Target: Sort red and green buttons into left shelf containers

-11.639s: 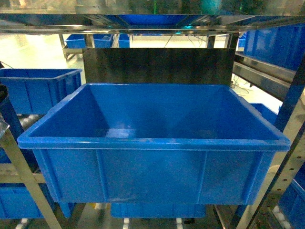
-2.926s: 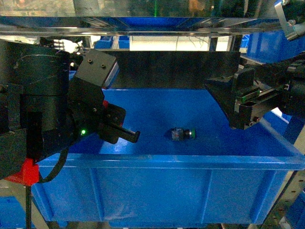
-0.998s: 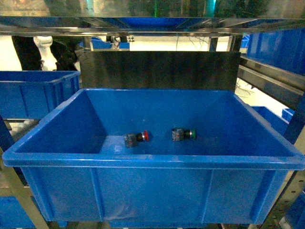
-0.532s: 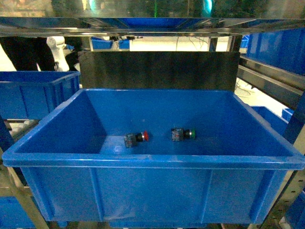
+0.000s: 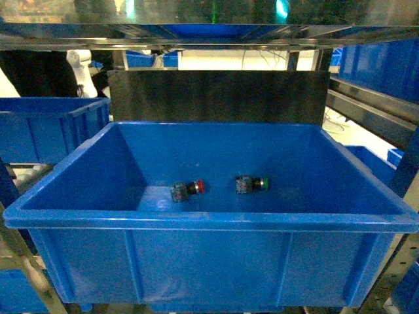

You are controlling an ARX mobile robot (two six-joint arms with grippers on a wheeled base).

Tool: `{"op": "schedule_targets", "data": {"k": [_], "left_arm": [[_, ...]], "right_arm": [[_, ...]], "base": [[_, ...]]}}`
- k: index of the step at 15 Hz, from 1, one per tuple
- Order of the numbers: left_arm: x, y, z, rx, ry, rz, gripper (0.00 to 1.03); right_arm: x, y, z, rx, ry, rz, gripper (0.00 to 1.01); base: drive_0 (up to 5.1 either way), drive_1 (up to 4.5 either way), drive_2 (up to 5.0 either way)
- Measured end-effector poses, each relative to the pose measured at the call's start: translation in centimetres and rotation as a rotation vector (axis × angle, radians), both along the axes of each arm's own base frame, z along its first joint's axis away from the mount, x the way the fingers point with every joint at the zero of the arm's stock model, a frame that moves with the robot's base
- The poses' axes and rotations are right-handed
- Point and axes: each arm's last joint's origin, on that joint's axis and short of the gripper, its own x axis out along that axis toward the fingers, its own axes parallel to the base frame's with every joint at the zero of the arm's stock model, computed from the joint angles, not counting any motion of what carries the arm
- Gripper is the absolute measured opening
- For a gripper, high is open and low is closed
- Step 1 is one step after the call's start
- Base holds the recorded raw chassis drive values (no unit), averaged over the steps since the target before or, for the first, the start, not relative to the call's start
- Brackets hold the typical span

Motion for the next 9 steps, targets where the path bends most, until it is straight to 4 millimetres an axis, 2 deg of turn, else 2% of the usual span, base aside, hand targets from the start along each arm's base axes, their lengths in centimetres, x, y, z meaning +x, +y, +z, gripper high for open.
{"op": "schedule_targets", "data": {"k": [4, 5, 7, 8, 9], "left_arm": [[-0.5, 0.0, 0.0, 0.000, 0.001, 0.000, 0.02], [-0.6, 0.0, 0.0, 0.000, 0.000, 0.000, 0.02], [-1.5, 0.0, -0.7, 0.000, 0.045, -0.001, 0.02], [-1.7, 0.0, -0.1, 0.000, -0.007, -0.001, 0.02], [-1.7, 0.0, -0.5, -0.001, 0.022, -0.002, 0.02]], "right_arm": [[-0.4, 0.0, 0.0, 0.000, -0.001, 0.000, 0.02], [-1.0, 0.0, -0.6, 0.000, 0.047, 0.000, 0.02], [-1.5, 0.0, -0.2, 0.000, 0.000, -0.001, 0.02], [-1.5, 0.0, -0.4, 0.000, 0.017, -0.001, 0.02], [-1.5, 0.0, -0.3, 0.000, 0.004, 0.001, 0.02]], "base": [[0.0, 0.00, 0.0], [0.0, 0.00, 0.0], [0.0, 0.00, 0.0], [0.0, 0.00, 0.0], [0.0, 0.00, 0.0]]}}
